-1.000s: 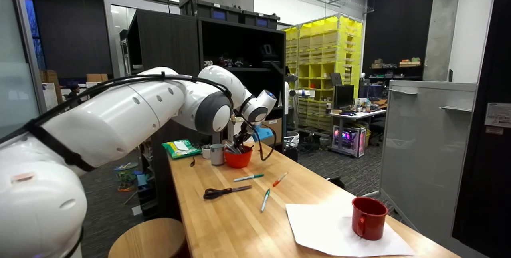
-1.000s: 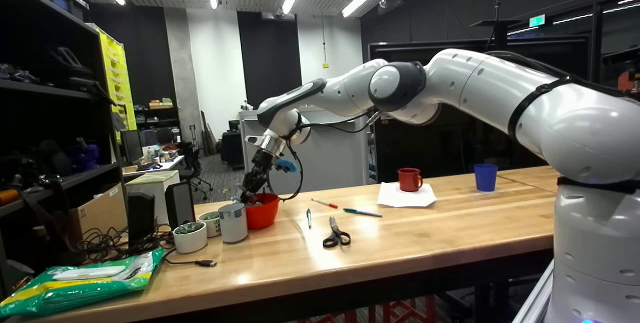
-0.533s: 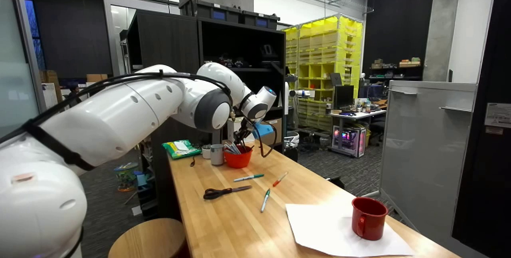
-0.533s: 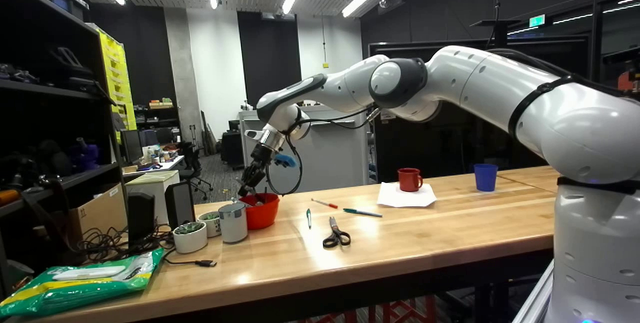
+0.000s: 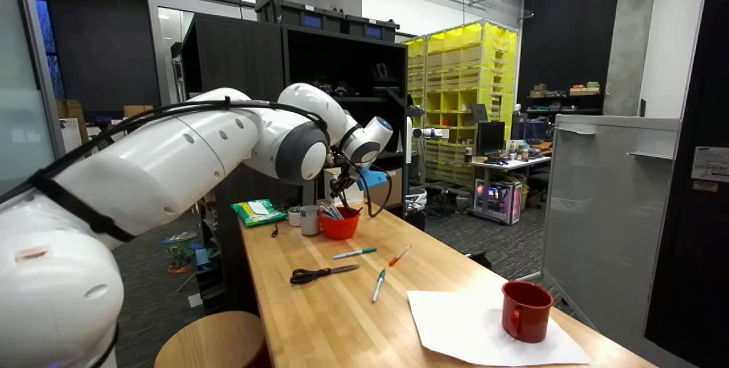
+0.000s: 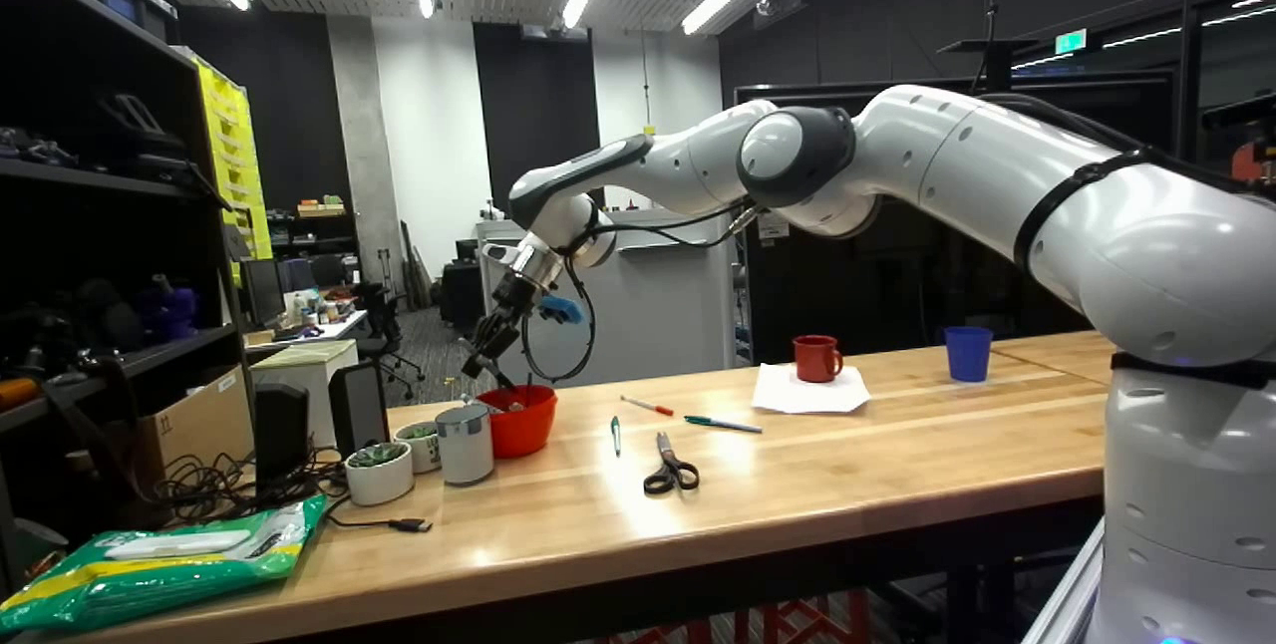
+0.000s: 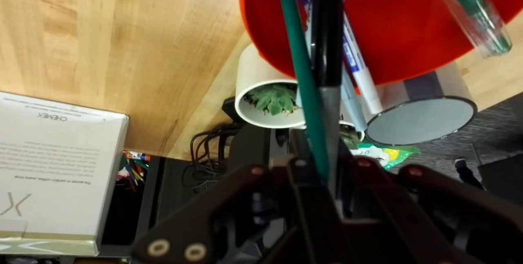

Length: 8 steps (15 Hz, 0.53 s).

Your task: Remove the purple pen from the orange bowl and put it on the counter.

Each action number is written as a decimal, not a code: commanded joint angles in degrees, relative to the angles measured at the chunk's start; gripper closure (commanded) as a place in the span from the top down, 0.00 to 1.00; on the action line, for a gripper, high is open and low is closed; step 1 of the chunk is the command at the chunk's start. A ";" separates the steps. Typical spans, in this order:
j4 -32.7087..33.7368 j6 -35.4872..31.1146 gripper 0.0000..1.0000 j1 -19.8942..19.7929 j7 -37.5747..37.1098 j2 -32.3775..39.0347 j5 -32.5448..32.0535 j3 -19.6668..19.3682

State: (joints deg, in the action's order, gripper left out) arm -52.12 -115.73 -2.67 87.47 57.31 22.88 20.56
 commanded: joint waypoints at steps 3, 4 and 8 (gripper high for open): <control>-2.93 0.19 0.04 -0.90 -0.40 -2.89 2.77 2.06; -3.30 -0.02 0.04 -0.97 -0.43 -3.13 2.92 2.30; -4.30 -0.79 0.04 -1.35 -0.68 -3.56 3.06 3.01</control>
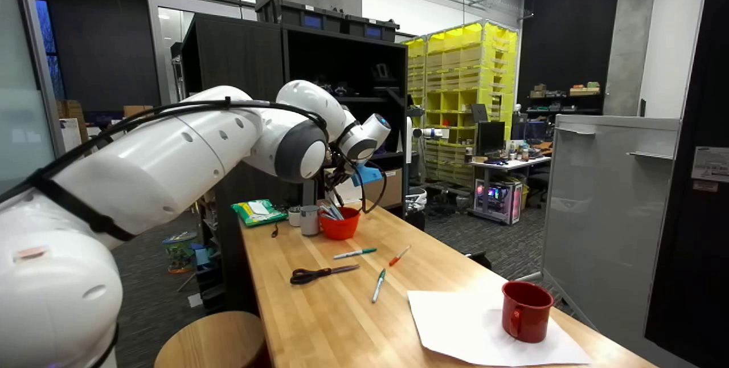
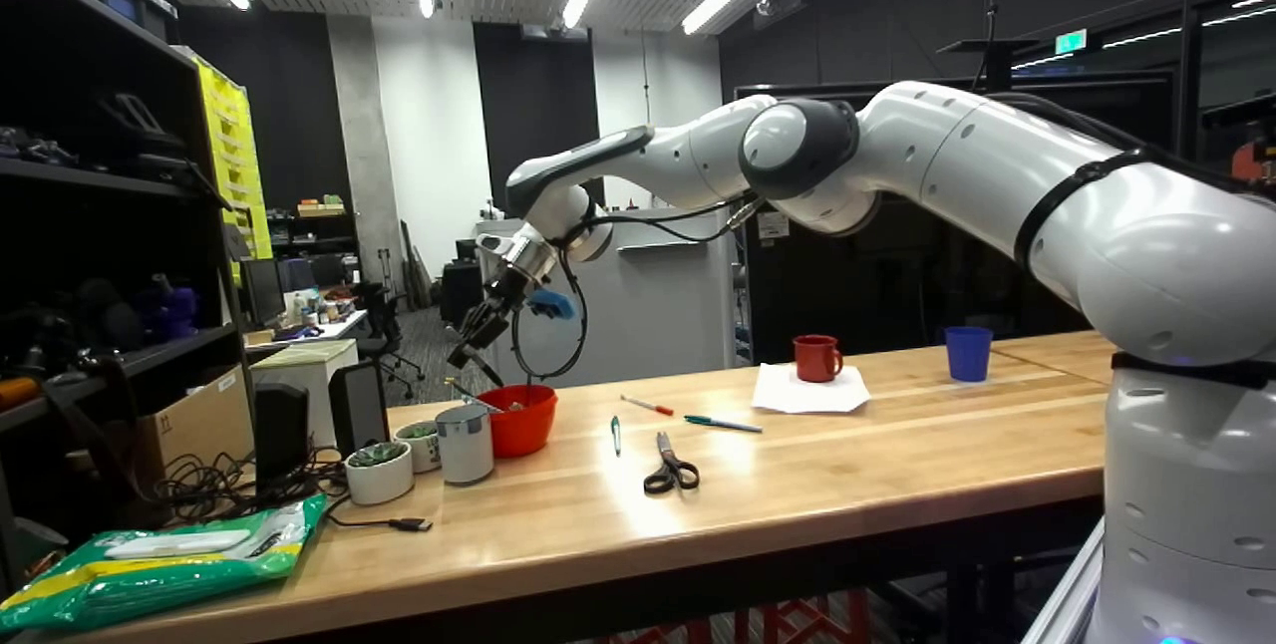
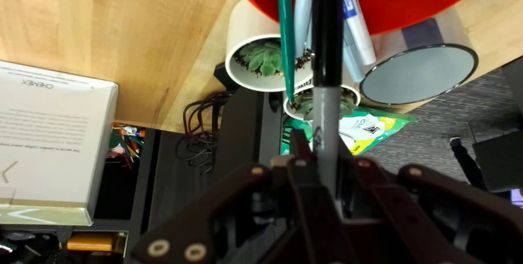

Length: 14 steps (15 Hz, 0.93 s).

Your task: Remove the purple pen from the orange bowl and put it on the counter.

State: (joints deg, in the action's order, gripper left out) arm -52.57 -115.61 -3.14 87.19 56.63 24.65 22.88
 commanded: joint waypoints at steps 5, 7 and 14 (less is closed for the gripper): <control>-5.89 -1.56 0.04 -1.28 -3.88 -4.75 0.58 -0.23; -7.40 -2.05 0.04 -1.09 -6.49 -6.39 0.94 -1.91; -16.97 -9.72 0.04 -0.35 -19.99 -12.97 -1.38 -8.29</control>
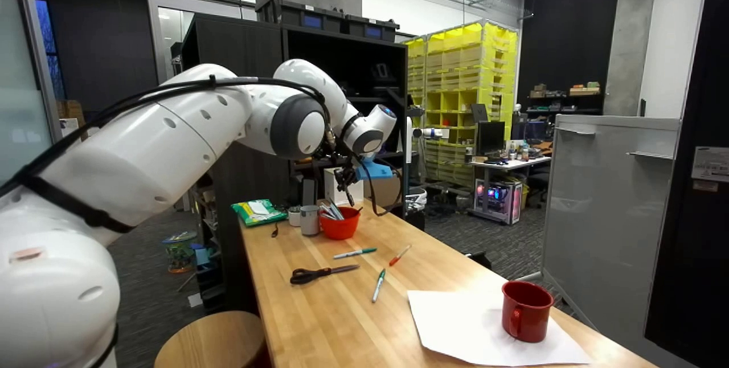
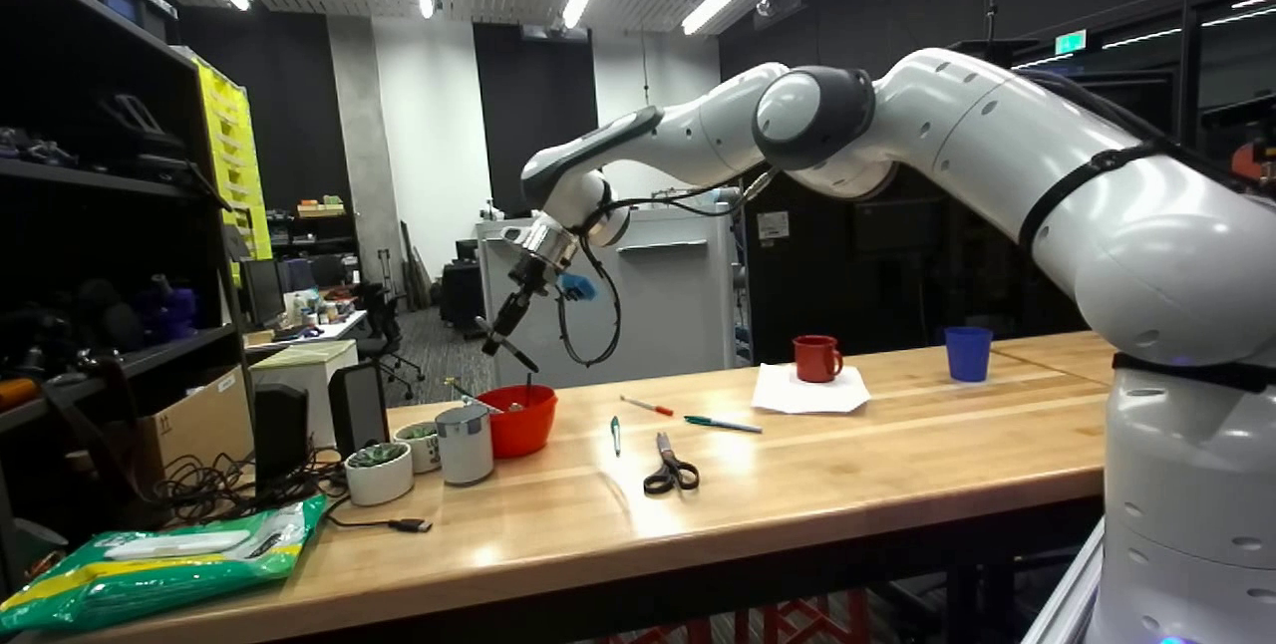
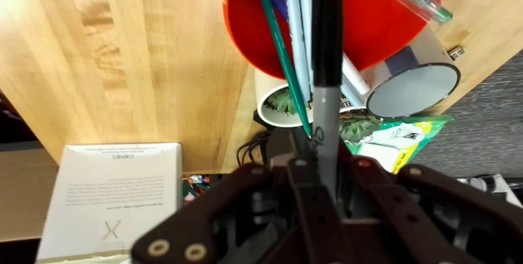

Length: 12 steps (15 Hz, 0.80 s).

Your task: Remove the purple pen from the orange bowl and put it on the counter.

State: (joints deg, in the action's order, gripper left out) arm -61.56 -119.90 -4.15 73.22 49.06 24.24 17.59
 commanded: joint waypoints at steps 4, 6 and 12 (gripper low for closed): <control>-14.18 -12.23 0.04 1.39 -16.13 -8.27 -3.41 -6.34; -16.82 -14.57 0.04 1.85 -22.27 -9.46 -5.55 -7.88; -21.86 -16.31 0.04 1.25 -36.51 -12.11 -10.20 -8.96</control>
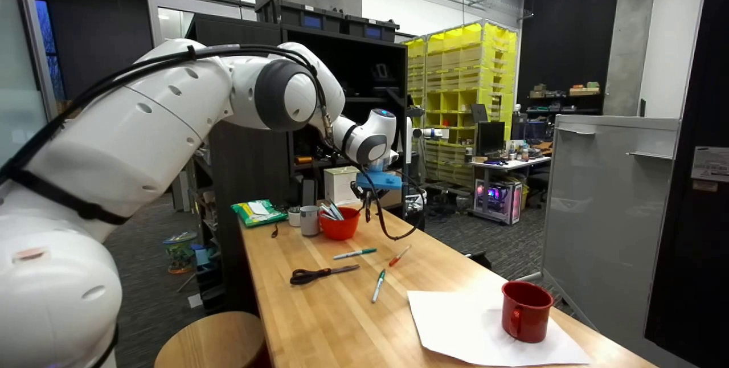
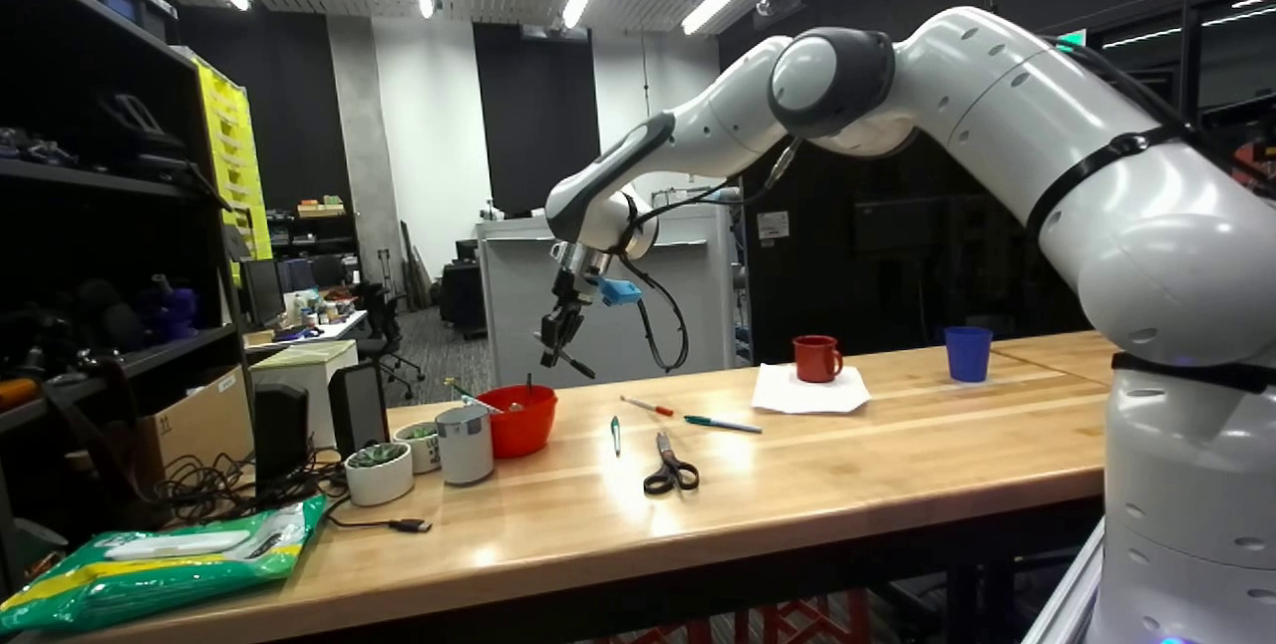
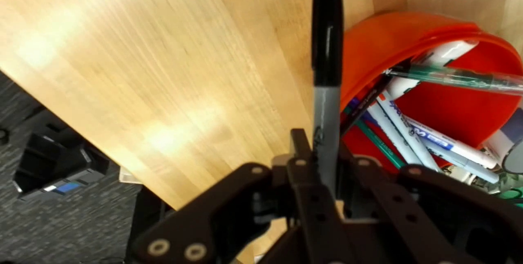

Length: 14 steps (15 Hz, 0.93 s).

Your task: Remove the purple pen from the orange bowl and put it on the counter.

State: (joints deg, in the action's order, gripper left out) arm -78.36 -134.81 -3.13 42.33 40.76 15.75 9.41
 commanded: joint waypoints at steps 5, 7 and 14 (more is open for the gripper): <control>-6.51 -2.44 0.04 0.38 -17.30 -4.45 -4.39 -2.96; -6.85 -2.36 0.04 0.44 -22.05 -4.55 -5.71 -4.11; -7.05 0.15 0.04 0.55 -34.30 -4.05 -11.10 -9.25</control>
State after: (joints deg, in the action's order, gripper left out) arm -83.03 -136.04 -3.32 12.99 38.76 7.32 2.47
